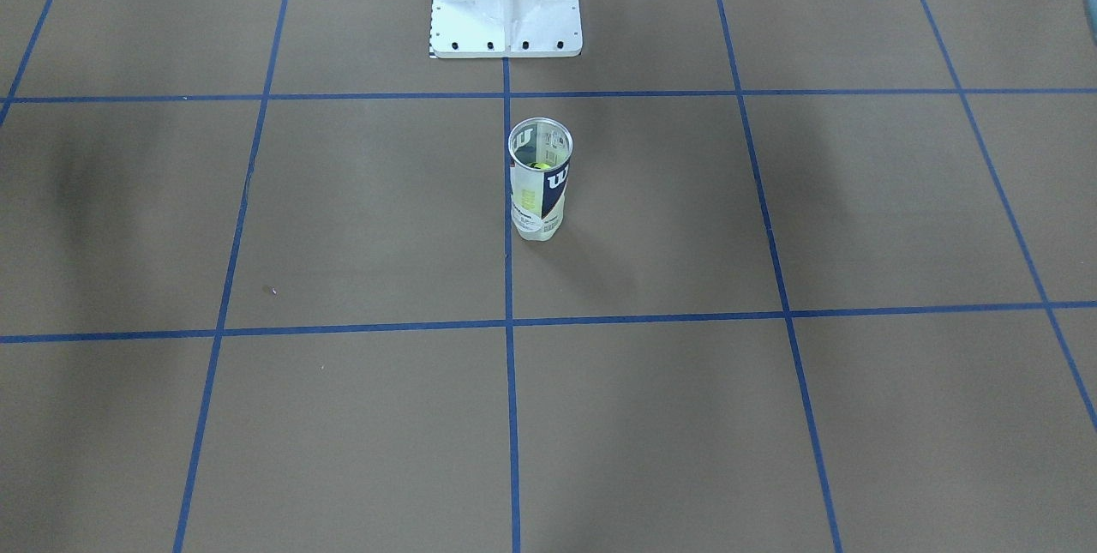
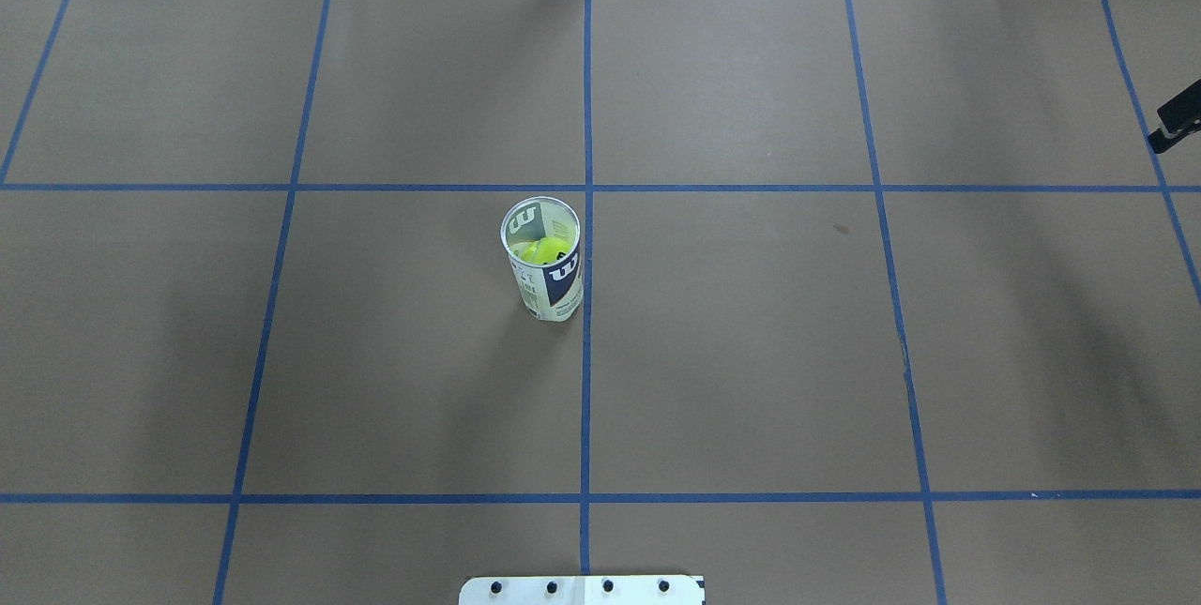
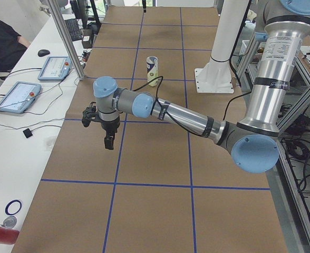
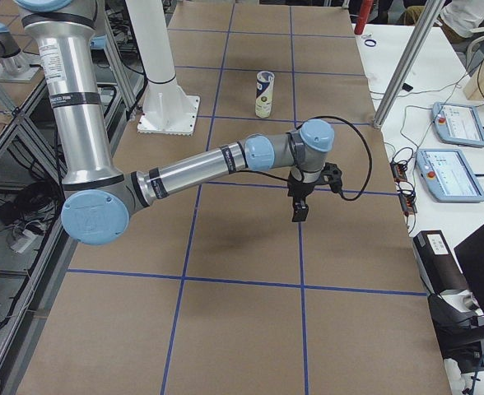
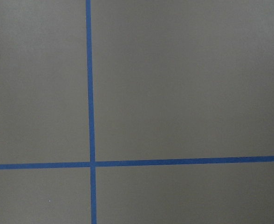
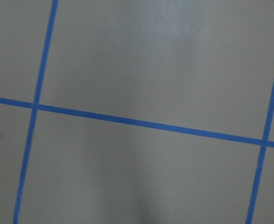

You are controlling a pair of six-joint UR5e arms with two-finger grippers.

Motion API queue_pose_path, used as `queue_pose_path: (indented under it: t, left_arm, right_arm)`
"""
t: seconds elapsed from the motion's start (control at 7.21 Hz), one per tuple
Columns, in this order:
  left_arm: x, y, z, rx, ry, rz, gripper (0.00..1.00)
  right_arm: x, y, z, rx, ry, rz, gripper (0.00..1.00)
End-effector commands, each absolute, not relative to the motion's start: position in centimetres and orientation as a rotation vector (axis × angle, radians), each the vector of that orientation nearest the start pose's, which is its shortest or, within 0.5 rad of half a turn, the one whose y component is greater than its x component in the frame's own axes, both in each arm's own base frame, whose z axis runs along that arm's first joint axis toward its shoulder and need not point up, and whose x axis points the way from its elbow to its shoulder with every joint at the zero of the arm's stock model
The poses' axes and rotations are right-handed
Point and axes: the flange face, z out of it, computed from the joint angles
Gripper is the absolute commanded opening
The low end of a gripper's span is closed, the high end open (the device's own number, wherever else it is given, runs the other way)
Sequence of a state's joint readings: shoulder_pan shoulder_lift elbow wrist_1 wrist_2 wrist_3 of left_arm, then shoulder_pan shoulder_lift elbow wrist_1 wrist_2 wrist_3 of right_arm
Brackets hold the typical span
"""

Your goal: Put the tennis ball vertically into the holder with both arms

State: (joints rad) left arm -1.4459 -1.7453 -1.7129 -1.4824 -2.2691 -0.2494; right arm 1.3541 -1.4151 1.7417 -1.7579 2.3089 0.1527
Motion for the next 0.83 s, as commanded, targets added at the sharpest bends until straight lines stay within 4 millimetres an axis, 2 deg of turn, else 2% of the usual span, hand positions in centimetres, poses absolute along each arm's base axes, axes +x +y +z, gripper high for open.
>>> queue_pose_path:
  t: [0.0,0.14,0.28,0.42,0.55,0.69]
  left_arm:
    - [-1.7,-54.4,53.7,0.079,0.732,-0.063,1.0]
    - [-2.4,-53.5,55.0,0.075,0.728,-0.056,1.0]
    - [-3.9,-51.6,57.2,0.099,0.72,0.06,1.0]
    - [-5.7,-50.9,57.9,0.121,0.771,0.109,1.0]
    - [-6.1,-50.5,59.7,0.082,0.777,0.093,1.0]
    - [-7.5,-50.3,61.0,0.069,0.778,0.059,1.0]
  right_arm:
    - [-1.1,-54.4,55.2,-0.039,-0.738,-0.018,0.99]
    - [0.5,-53.3,56.6,-0.029,-0.743,0.001,0.99]
    - [2.3,-51.7,58.4,0.007,-0.745,0.0,0.99]
    - [3.2,-50.5,59.8,0.027,-0.753,0.003,0.99]
    - [3.8,-50.2,60.4,0.021,-0.757,0.016,0.99]
    - [4.4,-50.1,61.0,0.014,-0.76,0.031,0.99]
